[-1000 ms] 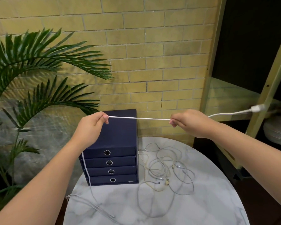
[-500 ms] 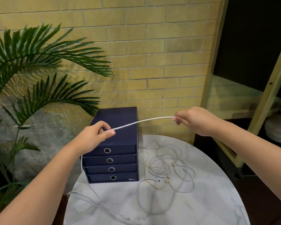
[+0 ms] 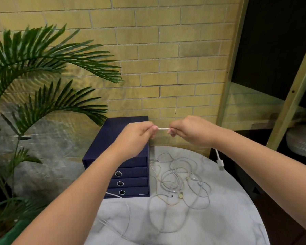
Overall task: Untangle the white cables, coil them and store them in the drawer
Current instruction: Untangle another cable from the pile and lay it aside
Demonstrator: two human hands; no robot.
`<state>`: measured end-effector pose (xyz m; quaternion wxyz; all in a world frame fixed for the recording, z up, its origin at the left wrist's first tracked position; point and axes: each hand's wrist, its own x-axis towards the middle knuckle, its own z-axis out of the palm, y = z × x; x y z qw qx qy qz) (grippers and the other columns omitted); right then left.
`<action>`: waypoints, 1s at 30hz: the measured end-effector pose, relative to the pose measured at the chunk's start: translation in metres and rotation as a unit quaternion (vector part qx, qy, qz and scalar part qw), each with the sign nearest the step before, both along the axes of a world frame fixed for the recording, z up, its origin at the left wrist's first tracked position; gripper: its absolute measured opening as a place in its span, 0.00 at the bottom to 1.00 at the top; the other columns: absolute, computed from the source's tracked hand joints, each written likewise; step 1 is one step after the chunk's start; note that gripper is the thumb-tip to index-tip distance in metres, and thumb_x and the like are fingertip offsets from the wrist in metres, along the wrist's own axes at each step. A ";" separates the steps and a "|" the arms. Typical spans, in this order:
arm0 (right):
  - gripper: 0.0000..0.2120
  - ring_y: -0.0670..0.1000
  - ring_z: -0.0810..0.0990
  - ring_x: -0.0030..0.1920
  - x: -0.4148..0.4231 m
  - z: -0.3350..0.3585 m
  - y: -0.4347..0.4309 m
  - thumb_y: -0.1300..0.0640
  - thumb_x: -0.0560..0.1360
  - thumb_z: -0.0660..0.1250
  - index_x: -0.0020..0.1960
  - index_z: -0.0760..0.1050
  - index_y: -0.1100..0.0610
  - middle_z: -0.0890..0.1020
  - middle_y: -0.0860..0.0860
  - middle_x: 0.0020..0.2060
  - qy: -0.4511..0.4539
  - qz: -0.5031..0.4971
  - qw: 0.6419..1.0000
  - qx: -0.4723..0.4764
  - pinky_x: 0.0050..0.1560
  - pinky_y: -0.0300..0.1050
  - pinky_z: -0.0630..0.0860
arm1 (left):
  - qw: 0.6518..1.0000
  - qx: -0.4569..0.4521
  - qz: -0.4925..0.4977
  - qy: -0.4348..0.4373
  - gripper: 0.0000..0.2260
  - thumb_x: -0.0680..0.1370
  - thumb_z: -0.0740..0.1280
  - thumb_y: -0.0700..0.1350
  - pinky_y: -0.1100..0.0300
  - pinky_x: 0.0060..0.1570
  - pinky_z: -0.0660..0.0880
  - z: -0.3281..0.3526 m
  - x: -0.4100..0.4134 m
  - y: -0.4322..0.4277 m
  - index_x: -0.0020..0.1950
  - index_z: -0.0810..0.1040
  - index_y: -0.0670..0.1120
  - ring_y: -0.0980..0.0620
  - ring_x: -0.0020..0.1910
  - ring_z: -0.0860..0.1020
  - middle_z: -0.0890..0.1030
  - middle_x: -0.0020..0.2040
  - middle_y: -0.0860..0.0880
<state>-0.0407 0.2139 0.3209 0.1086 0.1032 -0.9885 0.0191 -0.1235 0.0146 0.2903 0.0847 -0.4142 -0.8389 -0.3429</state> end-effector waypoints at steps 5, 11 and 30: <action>0.16 0.44 0.70 0.31 0.023 -0.011 0.036 0.46 0.81 0.53 0.45 0.75 0.52 0.74 0.46 0.29 -0.030 -0.063 0.996 -0.050 0.38 0.45 0.69 | 0.999 0.018 0.050 -0.002 0.16 0.82 0.58 0.50 0.56 0.35 0.65 -0.012 -0.034 -0.045 0.35 0.72 0.51 0.56 0.29 0.66 0.70 0.29 0.48; 0.15 0.43 0.67 0.29 0.027 -0.014 0.032 0.47 0.81 0.53 0.44 0.74 0.51 0.70 0.46 0.27 -0.039 -0.064 0.996 -0.042 0.35 0.42 0.66 | 0.995 -0.016 0.078 -0.052 0.15 0.82 0.58 0.52 0.59 0.31 0.63 -0.025 -0.035 -0.049 0.38 0.74 0.49 0.59 0.24 0.66 0.68 0.23 0.57; 0.09 0.43 0.75 0.39 0.024 -0.028 0.016 0.54 0.81 0.55 0.56 0.73 0.50 0.76 0.40 0.36 -0.088 0.001 0.996 -0.032 0.43 0.47 0.72 | 0.993 -0.116 0.023 0.020 0.14 0.83 0.55 0.52 0.61 0.30 0.62 -0.013 0.007 -0.007 0.43 0.75 0.51 0.56 0.29 0.68 0.70 0.28 0.53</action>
